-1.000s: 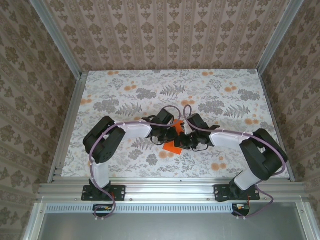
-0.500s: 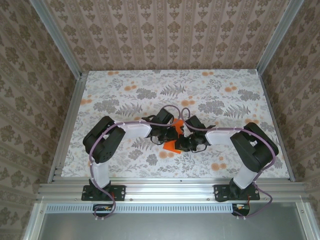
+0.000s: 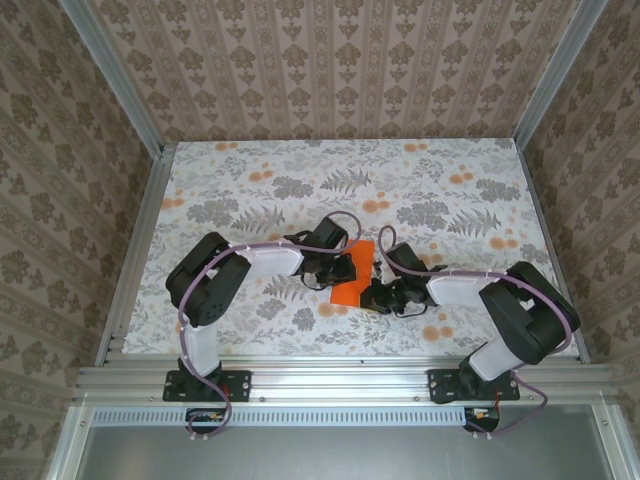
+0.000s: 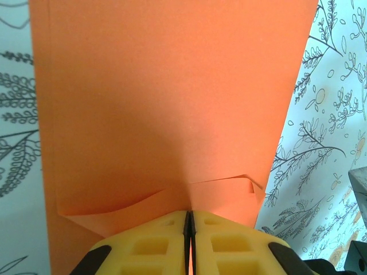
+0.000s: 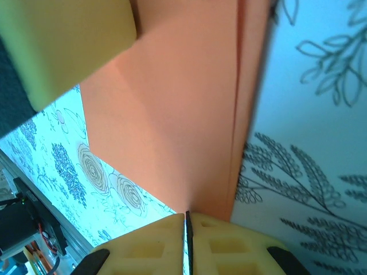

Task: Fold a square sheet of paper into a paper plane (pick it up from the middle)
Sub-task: Fold the triangle a second time at the center of the table.

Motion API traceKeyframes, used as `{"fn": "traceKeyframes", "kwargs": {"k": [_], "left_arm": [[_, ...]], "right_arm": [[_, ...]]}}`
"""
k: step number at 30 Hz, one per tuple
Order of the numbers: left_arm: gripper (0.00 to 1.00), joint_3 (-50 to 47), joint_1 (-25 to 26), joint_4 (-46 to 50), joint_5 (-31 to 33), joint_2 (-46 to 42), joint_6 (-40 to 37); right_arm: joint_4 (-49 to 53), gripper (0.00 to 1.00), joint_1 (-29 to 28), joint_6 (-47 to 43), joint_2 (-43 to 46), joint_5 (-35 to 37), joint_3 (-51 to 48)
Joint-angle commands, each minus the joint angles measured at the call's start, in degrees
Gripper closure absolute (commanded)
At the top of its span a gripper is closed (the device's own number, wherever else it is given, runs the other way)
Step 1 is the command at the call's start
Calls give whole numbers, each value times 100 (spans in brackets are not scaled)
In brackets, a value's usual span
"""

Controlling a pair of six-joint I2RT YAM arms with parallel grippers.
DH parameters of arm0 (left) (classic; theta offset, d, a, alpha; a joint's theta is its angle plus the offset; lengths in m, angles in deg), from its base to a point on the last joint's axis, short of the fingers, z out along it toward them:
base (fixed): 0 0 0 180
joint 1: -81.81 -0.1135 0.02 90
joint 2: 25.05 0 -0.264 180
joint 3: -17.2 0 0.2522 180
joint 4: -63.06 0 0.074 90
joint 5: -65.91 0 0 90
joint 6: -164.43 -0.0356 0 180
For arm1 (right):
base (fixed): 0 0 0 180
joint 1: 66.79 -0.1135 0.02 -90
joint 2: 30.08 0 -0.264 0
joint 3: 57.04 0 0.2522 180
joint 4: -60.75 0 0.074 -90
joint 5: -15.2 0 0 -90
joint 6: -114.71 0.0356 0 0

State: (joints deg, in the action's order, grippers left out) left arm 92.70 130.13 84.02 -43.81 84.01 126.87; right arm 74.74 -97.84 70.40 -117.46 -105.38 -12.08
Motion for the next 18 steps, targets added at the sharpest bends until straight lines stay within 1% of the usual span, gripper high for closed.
{"fn": "traceKeyframes", "kwargs": {"k": [1, 4, 6, 11, 15, 18], "left_arm": [[88, -16, -50, 184, 135, 160, -142], [88, 27, -42, 192, 83, 160, -178], [87, 66, -34, 203, 66, 167, -190], [87, 178, -21, 264, 39, 186, -239], [87, 230, -19, 329, 45, 173, -269], [87, 252, -17, 372, 82, 160, -317]], "right_arm": [[349, 88, 46, 148, 268, -136, -78], [325, 88, 46, 159, 515, -209, 127], [246, 88, 46, 168, 523, -229, 280], [120, 88, 140, 133, 5, -98, 498], [307, 88, 177, -22, -398, 216, 445], [216, 89, 178, 9, -510, 213, 228]]}}
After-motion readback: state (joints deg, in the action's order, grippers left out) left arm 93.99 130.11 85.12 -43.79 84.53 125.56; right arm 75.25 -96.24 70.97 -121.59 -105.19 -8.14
